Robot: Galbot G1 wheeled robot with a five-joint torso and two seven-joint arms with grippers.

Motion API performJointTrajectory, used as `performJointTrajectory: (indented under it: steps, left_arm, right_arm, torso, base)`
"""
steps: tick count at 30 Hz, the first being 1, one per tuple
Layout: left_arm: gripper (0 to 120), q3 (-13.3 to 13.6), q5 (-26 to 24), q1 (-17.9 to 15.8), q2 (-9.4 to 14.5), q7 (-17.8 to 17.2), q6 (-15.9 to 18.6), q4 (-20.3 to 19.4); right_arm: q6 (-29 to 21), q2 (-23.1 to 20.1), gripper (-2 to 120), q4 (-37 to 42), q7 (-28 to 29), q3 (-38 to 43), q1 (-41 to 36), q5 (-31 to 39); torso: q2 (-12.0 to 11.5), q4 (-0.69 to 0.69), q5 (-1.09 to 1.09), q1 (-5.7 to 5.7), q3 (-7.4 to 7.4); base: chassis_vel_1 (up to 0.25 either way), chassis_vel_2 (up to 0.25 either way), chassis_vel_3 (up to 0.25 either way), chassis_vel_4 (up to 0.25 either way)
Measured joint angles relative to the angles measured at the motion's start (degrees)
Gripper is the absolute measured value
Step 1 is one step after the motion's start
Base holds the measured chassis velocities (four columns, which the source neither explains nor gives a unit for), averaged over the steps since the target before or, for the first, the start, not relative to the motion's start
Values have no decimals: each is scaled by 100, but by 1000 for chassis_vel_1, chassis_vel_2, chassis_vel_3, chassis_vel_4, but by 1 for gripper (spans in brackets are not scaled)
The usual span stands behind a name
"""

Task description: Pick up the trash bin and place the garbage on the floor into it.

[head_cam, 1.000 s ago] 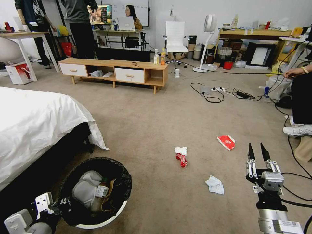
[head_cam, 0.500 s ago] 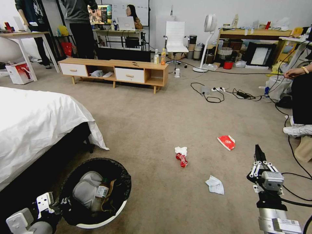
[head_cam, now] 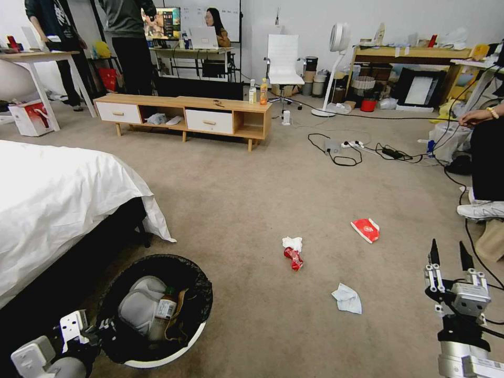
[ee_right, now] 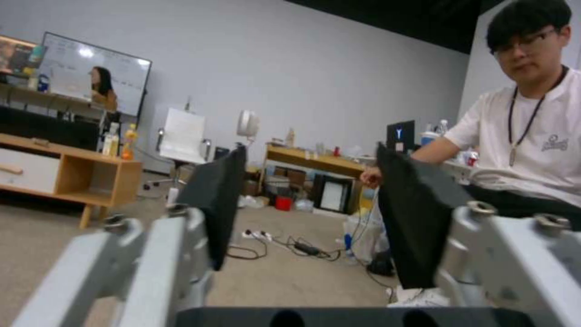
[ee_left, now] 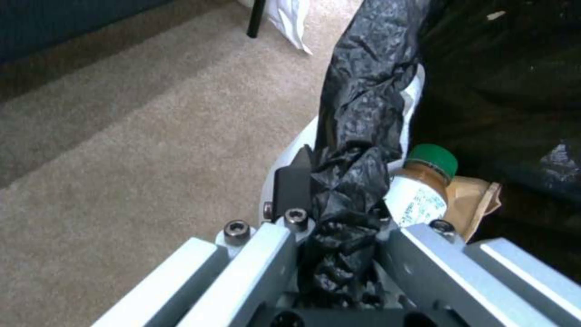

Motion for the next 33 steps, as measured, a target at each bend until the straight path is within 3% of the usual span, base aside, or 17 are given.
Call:
performJointTrajectory:
  steps: [7,10,33]
  left_arm:
    - [1,1,2,1,-13,0,0,-24]
    - [1,-1,2,-9,-36,0,0,-40]
    - [1,13,32,-16,-71,14,0,6]
  right_arm:
    - [-30,157,82,-9,2,-124,30,-2]
    - [-2,208,98,-27,1,-167,72,49]
    - [196,274,100,-159,-73,-268,98,96]
  torso:
    - [0,-1,0,0,0]
    - [0,0,0,0,0]
    - [0,-1,0,-1,-1]
  base:
    - [0,0,0,0]
    - [0,0,0,0]
    - [-29,24,27,-26]
